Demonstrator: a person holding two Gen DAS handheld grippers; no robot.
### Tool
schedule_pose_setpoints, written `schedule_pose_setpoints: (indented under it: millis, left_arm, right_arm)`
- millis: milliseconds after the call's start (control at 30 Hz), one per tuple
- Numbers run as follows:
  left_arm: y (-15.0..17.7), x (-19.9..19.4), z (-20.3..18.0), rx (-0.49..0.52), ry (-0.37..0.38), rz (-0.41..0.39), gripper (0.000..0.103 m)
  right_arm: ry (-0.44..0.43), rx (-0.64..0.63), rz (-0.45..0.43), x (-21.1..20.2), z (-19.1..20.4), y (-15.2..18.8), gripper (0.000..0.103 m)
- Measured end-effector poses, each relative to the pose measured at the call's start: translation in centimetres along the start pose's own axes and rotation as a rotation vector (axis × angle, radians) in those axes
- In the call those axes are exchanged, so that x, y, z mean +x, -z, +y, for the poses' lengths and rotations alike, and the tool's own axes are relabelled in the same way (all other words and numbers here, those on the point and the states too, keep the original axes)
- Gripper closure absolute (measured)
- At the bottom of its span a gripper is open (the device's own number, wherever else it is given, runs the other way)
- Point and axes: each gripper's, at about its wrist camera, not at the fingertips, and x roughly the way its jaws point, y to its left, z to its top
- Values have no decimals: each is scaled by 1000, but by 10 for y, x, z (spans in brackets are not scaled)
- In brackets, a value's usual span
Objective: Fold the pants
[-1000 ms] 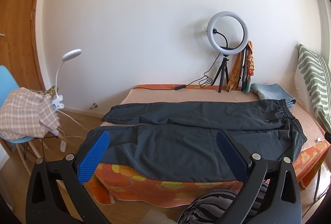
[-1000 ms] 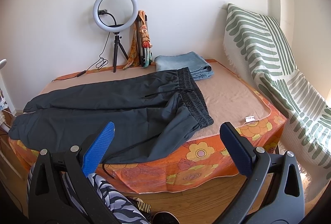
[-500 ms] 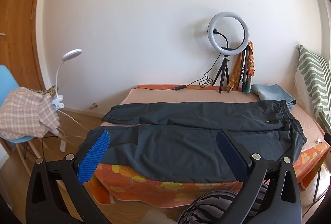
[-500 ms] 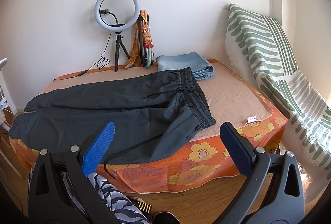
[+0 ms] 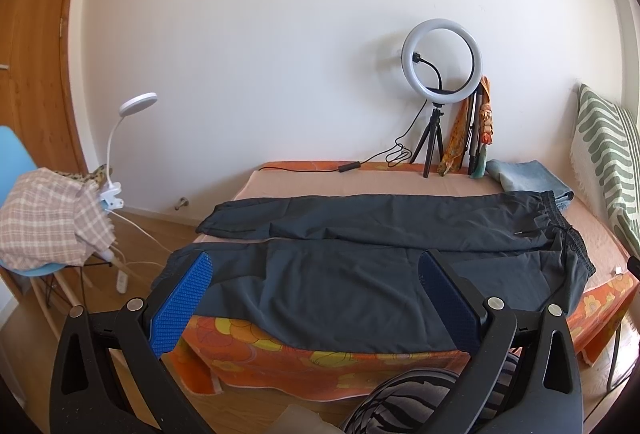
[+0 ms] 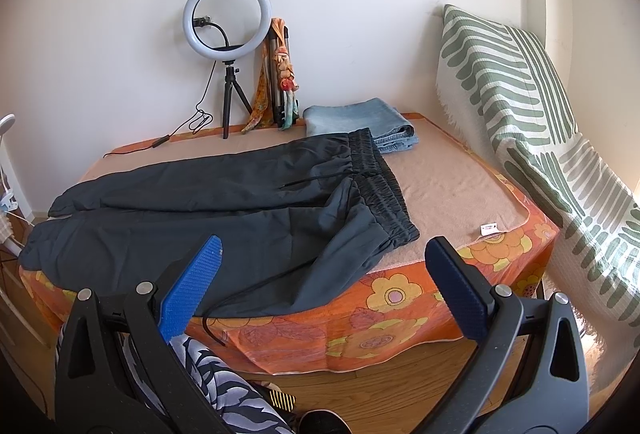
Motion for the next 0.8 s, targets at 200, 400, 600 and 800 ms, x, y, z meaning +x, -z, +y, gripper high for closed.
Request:
schedule_pose_setpoints:
  millis: [200,400,600,800]
  left_arm:
    - [1,3,0,4,-1,5,0]
    - [0,11,1,11,-8,13,0]
    - [-1,31,7,17,-23,37,0]
    - [-2,62,33,-13,6,104,0]
  right_arm:
    - [-5,0,5,4,2,-1,0]
    - [-8,-5,9,12,13,0,0]
    - [-31,-25,24,29,23,-7,0]
    - [-89,-64,22,47,31,-29,0]
